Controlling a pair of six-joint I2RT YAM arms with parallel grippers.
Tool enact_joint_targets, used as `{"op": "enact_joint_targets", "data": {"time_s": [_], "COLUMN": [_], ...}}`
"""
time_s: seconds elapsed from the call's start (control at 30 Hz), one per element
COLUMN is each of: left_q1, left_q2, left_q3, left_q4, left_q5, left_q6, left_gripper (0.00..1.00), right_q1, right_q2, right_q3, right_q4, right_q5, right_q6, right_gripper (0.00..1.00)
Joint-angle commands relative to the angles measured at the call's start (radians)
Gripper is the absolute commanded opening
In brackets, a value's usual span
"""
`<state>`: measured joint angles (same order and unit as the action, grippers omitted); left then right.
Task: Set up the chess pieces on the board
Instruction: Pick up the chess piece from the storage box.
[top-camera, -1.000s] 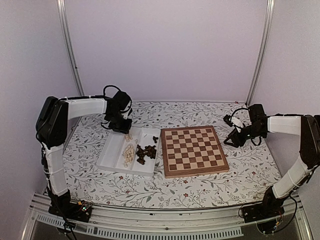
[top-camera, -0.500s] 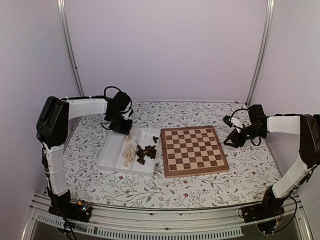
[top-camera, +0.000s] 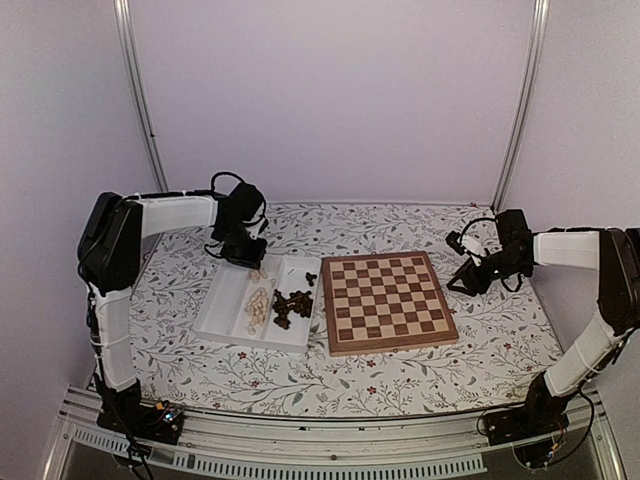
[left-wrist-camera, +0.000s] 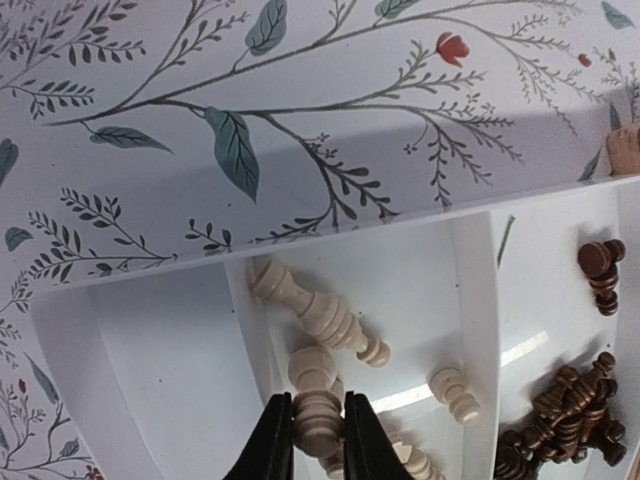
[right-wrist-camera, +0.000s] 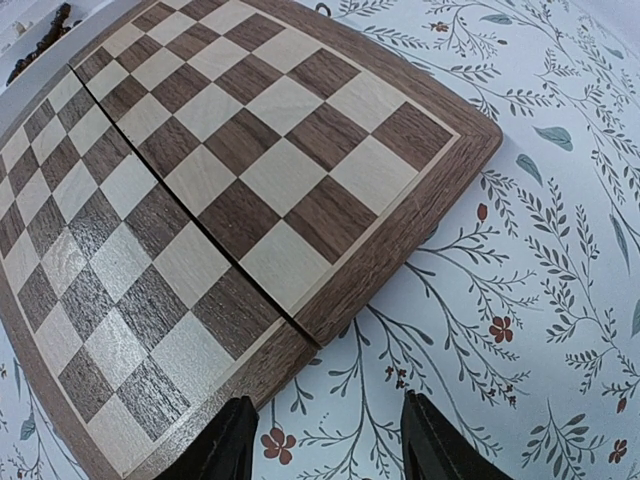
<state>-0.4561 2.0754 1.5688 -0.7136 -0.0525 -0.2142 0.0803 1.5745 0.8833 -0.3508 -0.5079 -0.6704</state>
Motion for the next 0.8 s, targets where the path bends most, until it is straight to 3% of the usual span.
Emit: {"op": "enact_joint_targets", "data": {"time_s": [0.0,0.37,0.77], "left_q1": [-0.010,-0.143,-0.384], "left_q2": [-0.044,-0.146,-0.019], "left_q3": [0.040,0.105,0.351], "left_q4": [-0.031,-0.083,-0.162], "left_q5": [0.018,0.114,0.178], "left_q6": [0.005,0.105,0.112], "left_gripper": [0.11,0.10,0.10], "right_q1": [0.004,0.005,0.016], "right_q2": [-0.001,-0.016,-0.069], "right_q3": [-0.003,-0.001,-0.001], "right_q4": [0.008,0.007,-0.016], "right_q5": [-0.016,-0.027,-0.105], "right_q6": [0.003,0.002,-0.007], "right_gripper": [0.52,0.51,0.51]}}
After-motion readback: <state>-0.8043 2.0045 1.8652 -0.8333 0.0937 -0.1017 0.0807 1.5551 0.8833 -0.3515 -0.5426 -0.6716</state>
